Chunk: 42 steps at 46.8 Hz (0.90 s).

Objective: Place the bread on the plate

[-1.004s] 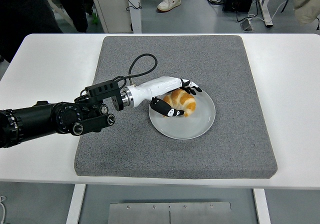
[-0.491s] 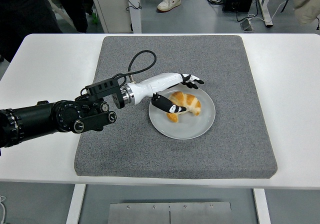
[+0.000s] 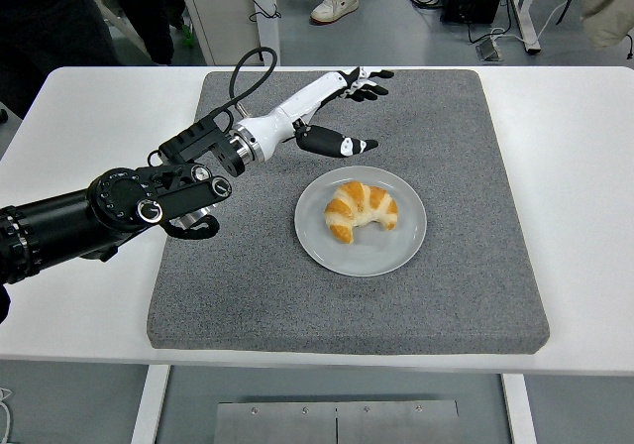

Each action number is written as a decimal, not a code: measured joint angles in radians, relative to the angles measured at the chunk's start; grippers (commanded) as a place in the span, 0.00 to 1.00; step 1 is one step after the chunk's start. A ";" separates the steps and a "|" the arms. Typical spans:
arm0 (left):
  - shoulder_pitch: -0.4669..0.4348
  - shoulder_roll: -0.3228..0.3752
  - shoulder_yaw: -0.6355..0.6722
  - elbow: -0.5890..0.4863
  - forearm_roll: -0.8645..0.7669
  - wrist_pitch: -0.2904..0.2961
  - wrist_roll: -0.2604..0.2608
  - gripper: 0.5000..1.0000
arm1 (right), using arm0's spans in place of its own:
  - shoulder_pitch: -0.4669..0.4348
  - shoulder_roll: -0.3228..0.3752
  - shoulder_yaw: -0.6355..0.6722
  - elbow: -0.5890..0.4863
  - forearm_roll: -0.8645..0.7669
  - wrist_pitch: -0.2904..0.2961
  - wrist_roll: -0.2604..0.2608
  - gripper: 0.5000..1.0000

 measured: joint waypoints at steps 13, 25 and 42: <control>0.008 0.059 -0.088 0.001 -0.230 0.000 0.004 0.64 | 0.000 0.000 0.000 0.001 0.000 0.000 0.001 1.00; 0.078 0.133 -0.244 0.024 -0.321 -0.038 0.018 0.64 | 0.001 0.000 0.000 0.002 0.000 0.000 0.000 1.00; 0.179 0.122 -0.508 0.121 -0.346 -0.159 0.070 0.64 | 0.002 0.000 0.000 0.004 0.000 0.000 0.000 1.00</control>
